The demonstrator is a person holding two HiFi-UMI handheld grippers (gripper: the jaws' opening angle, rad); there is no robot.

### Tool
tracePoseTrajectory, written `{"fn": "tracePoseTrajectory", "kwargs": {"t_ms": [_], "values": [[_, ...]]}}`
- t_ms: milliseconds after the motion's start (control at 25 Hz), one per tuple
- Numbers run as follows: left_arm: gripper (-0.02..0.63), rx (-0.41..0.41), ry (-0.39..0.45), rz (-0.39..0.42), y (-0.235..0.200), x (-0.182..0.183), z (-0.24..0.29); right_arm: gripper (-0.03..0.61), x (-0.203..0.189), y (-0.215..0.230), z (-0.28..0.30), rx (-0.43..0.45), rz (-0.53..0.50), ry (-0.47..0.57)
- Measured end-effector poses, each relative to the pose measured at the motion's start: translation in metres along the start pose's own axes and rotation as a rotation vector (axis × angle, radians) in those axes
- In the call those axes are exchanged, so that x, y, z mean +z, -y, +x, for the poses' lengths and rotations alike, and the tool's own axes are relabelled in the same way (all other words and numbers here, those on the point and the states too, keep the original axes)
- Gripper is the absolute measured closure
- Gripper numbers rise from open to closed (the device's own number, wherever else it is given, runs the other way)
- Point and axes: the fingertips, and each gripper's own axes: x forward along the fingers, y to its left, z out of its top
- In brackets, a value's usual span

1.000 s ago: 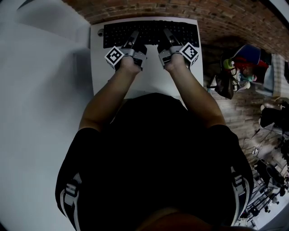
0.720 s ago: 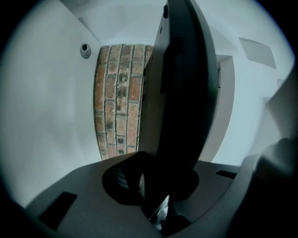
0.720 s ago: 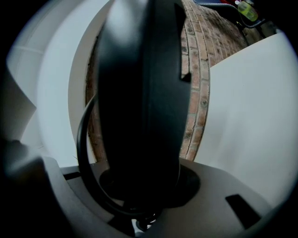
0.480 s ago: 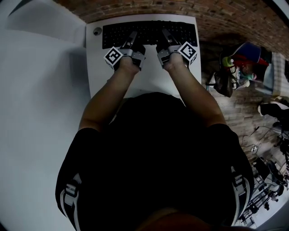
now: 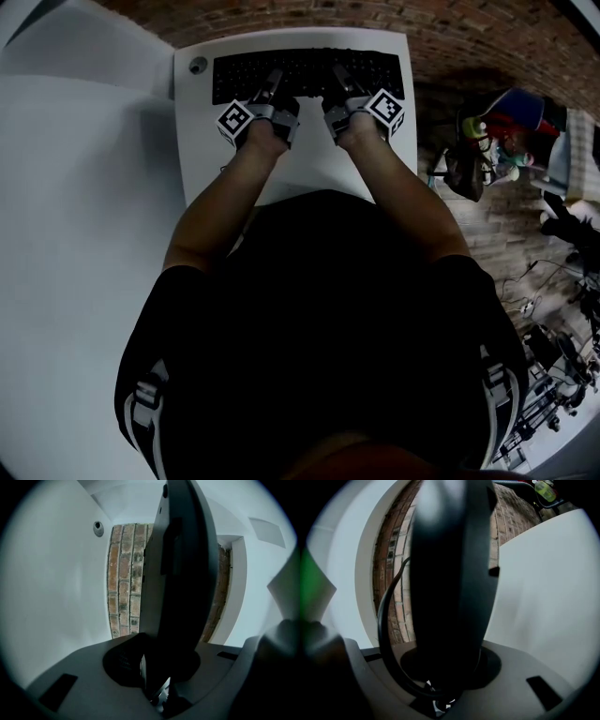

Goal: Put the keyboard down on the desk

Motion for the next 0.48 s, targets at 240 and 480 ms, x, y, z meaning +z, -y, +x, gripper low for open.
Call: {"fn": "tracePoseTrajectory", "kwargs": {"t_ms": [240, 480], "values": [[0.525, 0.031, 0.003, -0.022, -0.017, 0.007, 0.005, 0.449, 0.0, 0.022, 0.01, -0.03, 0.005, -0.013], [0.525, 0.066, -0.001, -0.014, -0.038, 0.012, 0.007, 0.449, 0.0, 0.043, 0.014, -0.062, 0.024, -0.017]]}}
